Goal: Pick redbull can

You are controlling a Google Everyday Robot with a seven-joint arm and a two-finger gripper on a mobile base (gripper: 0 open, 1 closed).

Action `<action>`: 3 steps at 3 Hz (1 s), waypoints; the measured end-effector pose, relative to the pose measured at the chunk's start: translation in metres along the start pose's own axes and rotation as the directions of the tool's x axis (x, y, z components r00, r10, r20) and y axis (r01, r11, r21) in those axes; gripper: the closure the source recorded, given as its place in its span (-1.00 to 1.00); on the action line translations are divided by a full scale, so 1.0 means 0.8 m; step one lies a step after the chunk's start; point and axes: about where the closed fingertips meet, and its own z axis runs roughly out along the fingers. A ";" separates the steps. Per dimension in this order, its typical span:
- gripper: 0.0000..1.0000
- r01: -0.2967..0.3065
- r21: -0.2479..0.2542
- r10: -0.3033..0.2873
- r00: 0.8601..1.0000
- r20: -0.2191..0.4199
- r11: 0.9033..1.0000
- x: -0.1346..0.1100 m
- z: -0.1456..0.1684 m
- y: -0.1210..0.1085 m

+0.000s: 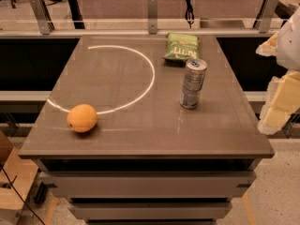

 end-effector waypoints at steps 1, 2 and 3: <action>-1.00 0.000 0.000 0.000 1.000 0.000 1.000 0.000 0.000 0.000; -1.00 0.008 0.006 -0.009 0.997 0.076 1.000 -0.010 0.002 -0.007; -1.00 0.044 0.002 -0.043 0.975 0.217 0.999 -0.040 0.025 -0.019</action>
Offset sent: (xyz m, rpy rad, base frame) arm 0.0224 0.0188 0.0011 0.2122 -0.0644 0.0812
